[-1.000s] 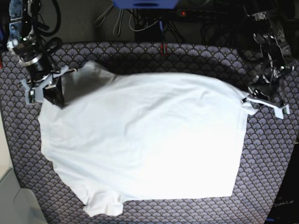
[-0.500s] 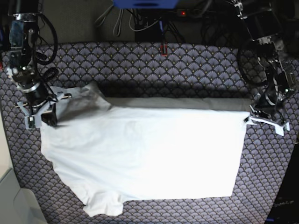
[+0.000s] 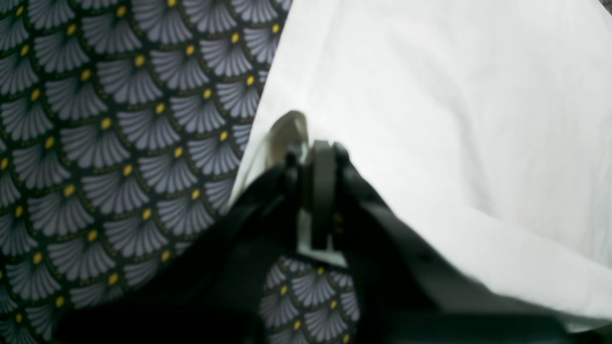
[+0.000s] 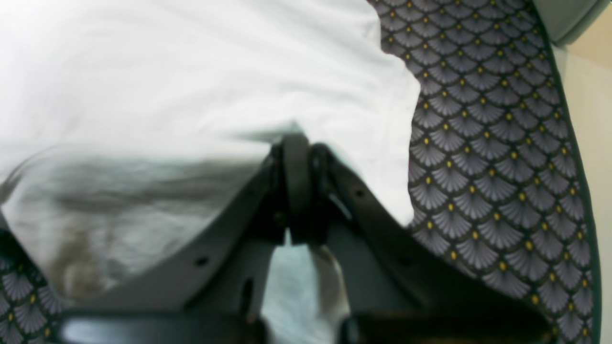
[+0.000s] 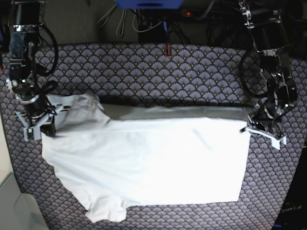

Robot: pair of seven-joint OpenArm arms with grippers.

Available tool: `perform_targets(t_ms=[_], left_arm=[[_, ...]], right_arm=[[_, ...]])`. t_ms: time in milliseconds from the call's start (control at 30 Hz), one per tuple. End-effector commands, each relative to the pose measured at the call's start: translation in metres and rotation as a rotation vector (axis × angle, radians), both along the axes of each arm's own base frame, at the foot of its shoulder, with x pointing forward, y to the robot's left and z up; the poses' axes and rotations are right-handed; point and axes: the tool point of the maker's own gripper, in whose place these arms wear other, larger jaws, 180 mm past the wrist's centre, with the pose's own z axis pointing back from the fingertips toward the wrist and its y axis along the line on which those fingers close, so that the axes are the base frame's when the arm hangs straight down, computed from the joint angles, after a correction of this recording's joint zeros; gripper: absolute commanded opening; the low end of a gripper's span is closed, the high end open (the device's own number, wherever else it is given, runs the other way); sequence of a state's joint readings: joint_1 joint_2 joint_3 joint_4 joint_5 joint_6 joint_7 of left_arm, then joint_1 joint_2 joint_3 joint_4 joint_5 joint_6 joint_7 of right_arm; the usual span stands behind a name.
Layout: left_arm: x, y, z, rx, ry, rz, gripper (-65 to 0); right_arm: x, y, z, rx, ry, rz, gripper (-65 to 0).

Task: Fold the T-shirt properly
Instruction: 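Lift the shoulder edge with both grippers and pull it toward the hem, then lay the folded shoulder edge down and hold it with both grippers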

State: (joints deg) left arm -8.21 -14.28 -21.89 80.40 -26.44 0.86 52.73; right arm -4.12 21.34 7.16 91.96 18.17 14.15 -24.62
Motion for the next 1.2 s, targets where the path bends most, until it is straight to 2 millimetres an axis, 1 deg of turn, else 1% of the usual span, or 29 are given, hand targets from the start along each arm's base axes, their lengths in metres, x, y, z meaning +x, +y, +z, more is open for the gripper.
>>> perform_targets(t_ms=[0,100,233,400,433,500,567,667,700,767,867,933,1000,1067,1167], left_arm=[[0.014,0.007,0.019,0.015,-0.058,0.007,-64.4],[0.015,0.009,0.016,0.01,-0.049,0.013,-64.4],[0.019,0.009,0.02,0.014,-0.066,0.015,-64.1],[0.02,0.01,0.022,0.015,-0.075,0.016,-63.3],[0.02,0.011,0.022,0.016,-0.074,0.018,-61.7],[0.019,0.016,0.025,0.031,-0.075,0.019,-55.2],[0.019,0.018,0.026,0.036,-0.077,0.02,-45.5],[0.018,0.02,0.026,0.042,-0.078,0.019,-33.1],[0.018,0.021,0.027,0.044,-0.08,0.021,-30.0],[0.017,0.025,0.028,0.052,-0.076,0.021,-26.7],[0.006,0.032,0.02,0.05,-0.058,0.043,-26.5],[-0.004,0.043,0.015,0.036,-0.052,0.082,-26.5],[-0.013,0.051,0.008,0.031,-0.036,0.108,-26.4],[-0.017,0.05,0.003,0.031,-0.021,0.106,-26.4],[-0.025,0.047,-0.005,0.025,-0.006,0.108,-26.3]], right_arm=[[0.009,-0.001,0.017,-0.013,-0.059,0.012,-65.0],[0.009,0.007,0.015,-0.011,-0.053,0.03,-65.0],[0.008,0.019,0.009,-0.008,-0.039,0.061,-65.0],[0.007,0.017,0.003,-0.004,-0.021,0.055,-64.7],[0.007,0.016,0.002,-0.004,-0.018,0.054,-63.5],[0.006,0.011,-0.002,-0.003,-0.009,0.04,-59.6],[0.005,0.009,-0.007,-0.002,0.005,0.034,-53.7],[0.005,0.009,-0.007,-0.003,0.005,0.034,-45.8],[0.005,0.008,-0.007,-0.003,0.006,0.033,-44.0],[0.004,0.009,-0.006,-0.004,0.003,0.034,-41.9],[0.003,0.003,0.0,-0.009,-0.013,0.02,-41.5],[-0.004,-0.013,0.007,-0.011,-0.03,-0.025,-41.5],[-0.009,-0.02,0.013,-0.001,-0.05,-0.059,-41.5],[-0.016,-0.029,0.016,0.001,-0.058,-0.094,-41.4],[-0.027,-0.037,0.008,0.0,-0.036,-0.12,-41.4]])
